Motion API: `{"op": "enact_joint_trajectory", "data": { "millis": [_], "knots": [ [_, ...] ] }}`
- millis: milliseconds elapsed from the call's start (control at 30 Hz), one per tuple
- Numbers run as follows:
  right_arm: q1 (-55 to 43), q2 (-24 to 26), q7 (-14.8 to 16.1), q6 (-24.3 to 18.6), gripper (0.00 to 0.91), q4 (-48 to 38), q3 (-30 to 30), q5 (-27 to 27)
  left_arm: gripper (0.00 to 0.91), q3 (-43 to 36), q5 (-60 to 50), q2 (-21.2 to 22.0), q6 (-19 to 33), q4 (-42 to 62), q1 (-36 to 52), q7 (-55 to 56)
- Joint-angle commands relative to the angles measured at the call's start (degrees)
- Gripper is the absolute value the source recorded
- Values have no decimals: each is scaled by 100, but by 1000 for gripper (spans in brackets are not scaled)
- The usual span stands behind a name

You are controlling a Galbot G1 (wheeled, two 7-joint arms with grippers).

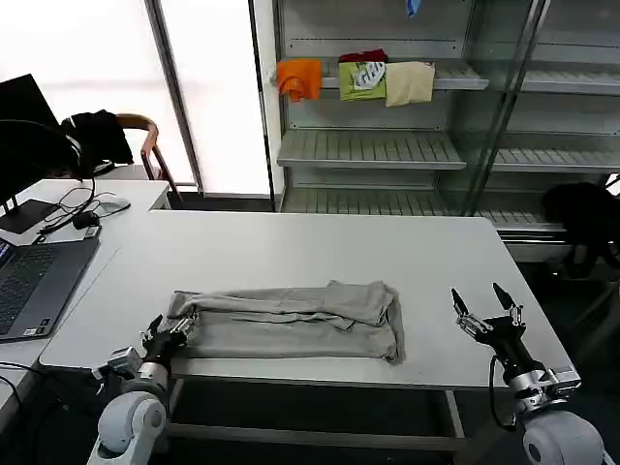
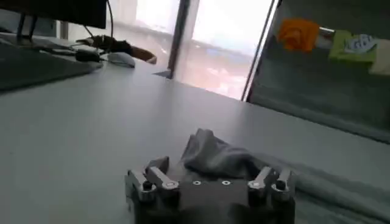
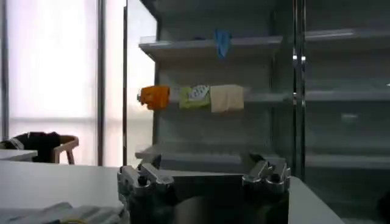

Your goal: Fold and organize the clothes.

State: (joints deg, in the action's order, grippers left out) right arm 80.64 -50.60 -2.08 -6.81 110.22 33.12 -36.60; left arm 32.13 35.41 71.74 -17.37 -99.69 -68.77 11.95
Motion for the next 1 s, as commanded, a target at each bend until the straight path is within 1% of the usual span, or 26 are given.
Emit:
{"op": "enact_joint_trajectory", "data": {
  "millis": [33, 267, 467, 667, 733, 800, 867, 1000],
  "knots": [
    [-3, 12, 31, -36, 907, -47, 19, -24, 20, -85, -57, 78, 110, 262, 22, -61],
    [-31, 17, 26, -36, 907, -45, -22, -23, 0, -169, -279, 115, 221, 242, 12, -115],
    [-36, 9, 20, -61, 907, -28, -30, -27, 0, -245, -608, 92, 448, 186, 5, -256],
    [-96, 29, 6, -51, 907, -7, -33, -43, 0, -273, -647, -7, 433, -79, 48, -191],
    [-97, 26, -1, -49, 907, 6, -33, -49, 0, -239, -596, -147, 387, -207, 67, -177],
    [-100, 25, -2, -51, 907, 17, -31, -53, 0, -149, -389, -380, 298, -295, 147, -154],
    [-108, 16, -5, -49, 907, 29, -31, -59, 0, -18, -151, -700, 189, -286, 246, -113],
    [-144, -9, -13, -49, 907, 32, -51, -57, 0, 343, 343, -1451, 183, -51, 368, -57]
  ]
}}
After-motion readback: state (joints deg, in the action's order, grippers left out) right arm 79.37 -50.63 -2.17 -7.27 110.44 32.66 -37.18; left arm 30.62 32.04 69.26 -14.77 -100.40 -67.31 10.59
